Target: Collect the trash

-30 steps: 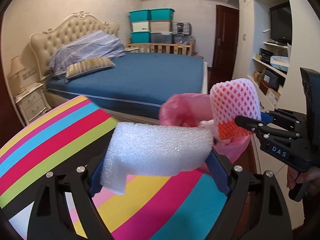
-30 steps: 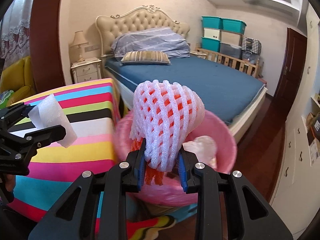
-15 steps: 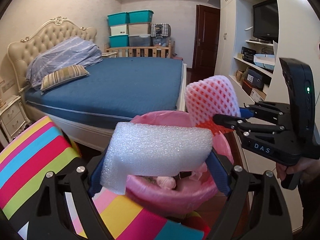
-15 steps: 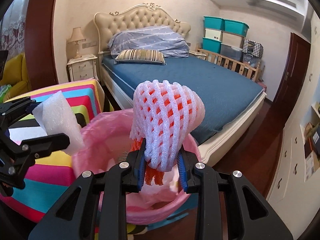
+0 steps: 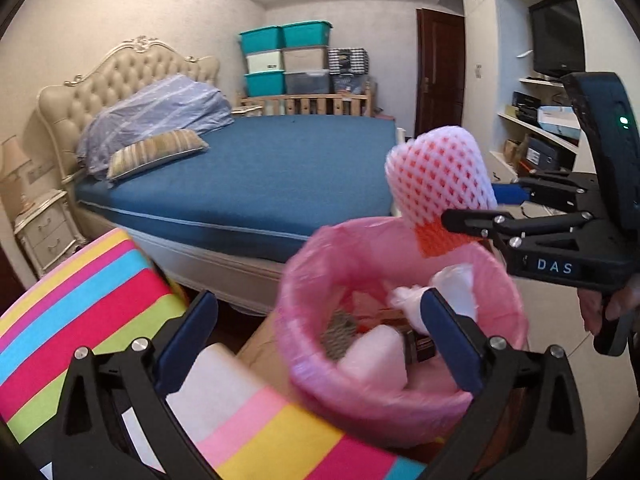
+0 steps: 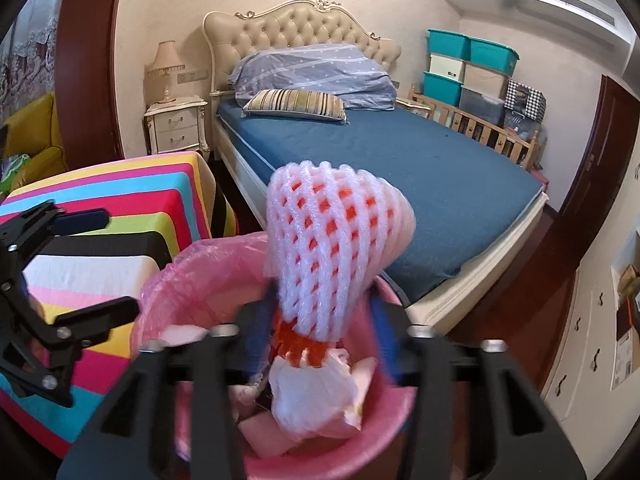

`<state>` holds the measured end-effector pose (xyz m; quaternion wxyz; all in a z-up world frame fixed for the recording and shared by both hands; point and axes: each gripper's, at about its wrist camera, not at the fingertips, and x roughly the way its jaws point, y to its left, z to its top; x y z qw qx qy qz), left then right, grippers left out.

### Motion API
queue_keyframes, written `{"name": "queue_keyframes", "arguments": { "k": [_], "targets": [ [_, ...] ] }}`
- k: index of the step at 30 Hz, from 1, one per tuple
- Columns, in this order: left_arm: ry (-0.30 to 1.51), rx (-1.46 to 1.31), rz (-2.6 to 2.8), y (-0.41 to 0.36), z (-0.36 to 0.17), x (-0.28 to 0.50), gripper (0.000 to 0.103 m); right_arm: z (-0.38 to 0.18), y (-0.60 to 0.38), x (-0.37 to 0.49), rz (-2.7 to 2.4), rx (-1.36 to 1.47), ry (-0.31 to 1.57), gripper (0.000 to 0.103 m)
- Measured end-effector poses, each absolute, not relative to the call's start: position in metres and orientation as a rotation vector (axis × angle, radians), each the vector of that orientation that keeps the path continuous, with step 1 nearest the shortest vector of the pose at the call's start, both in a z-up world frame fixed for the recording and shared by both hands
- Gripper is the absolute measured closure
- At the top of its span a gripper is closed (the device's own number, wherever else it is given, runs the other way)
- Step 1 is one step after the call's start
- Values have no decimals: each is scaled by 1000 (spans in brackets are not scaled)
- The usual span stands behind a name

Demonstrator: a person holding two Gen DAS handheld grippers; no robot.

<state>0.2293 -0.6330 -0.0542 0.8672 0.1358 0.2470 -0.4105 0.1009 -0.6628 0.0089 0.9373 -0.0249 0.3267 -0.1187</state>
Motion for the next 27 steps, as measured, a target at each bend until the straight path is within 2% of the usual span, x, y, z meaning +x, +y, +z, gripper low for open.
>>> {"name": "queue_keyframes", "arguments": {
  "k": [1, 8, 14, 20, 27],
  "targets": [
    [518, 282, -852, -624, -54, 231, 5, 9, -661, 103, -249, -50, 663, 39],
    [474, 266, -770, -570, -43, 223, 5, 39, -642, 84, -296, -44, 586, 38],
    [443, 212, -723, -530, -19, 202, 5, 73, -607, 28, -381, -30, 493, 19],
    [387, 189, -690, -500, 5, 166, 4, 83, -573, -28, -438, 29, 436, 19],
    [381, 202, -717, -477, 11, 122, 4, 53, -555, -66, -482, 128, 471, 19]
  ]
}}
